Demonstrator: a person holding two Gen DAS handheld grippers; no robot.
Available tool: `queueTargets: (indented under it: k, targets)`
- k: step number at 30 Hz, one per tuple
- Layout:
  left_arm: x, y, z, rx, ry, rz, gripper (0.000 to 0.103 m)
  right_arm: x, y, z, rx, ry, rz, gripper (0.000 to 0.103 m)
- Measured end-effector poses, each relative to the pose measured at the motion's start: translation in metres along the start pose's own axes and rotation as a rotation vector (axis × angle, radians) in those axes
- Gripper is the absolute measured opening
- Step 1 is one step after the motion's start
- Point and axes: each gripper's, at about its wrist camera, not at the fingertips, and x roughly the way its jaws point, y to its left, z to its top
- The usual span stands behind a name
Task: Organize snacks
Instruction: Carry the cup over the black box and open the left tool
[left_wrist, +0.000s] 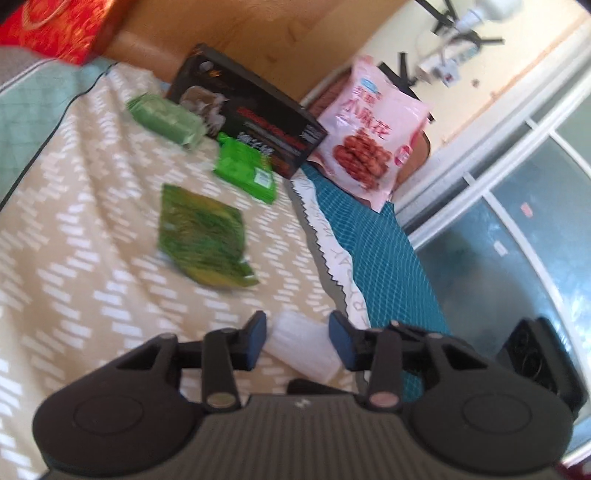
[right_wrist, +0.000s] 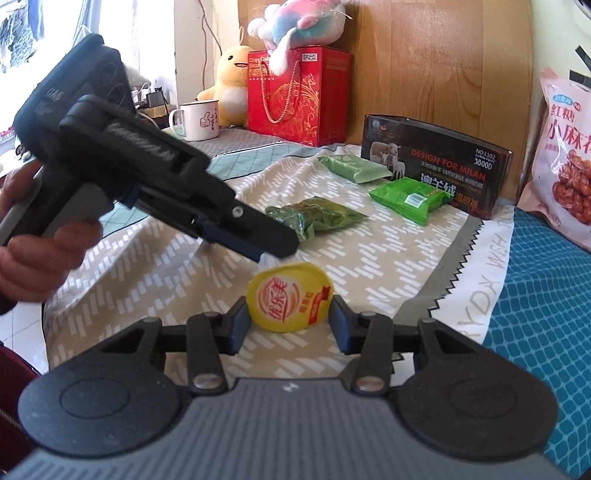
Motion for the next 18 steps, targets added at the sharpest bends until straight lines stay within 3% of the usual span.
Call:
queueTargets:
  k: [4,7,13,18]
  targets:
    - [0.001,-0.002,0.008,-0.009,-0.001,-0.011,0.038,0.000,-0.006,0.004,0.044,-0.002,0.003,0.048]
    - [-0.006,-0.011,0.032,0.014,-0.039,-0.029,0.038,-0.005,-0.010,0.021,0.029,-0.049,-0.010,0.048]
    - [-0.002,-0.040,0.132,0.103,-0.176,0.029,0.038,0.008,-0.048,0.101,-0.034,-0.165,-0.087,0.048]
    - [0.040,-0.028,0.211,0.062,-0.221,0.080,0.038,0.048,-0.105,0.160,0.054,-0.174,-0.128,0.048]
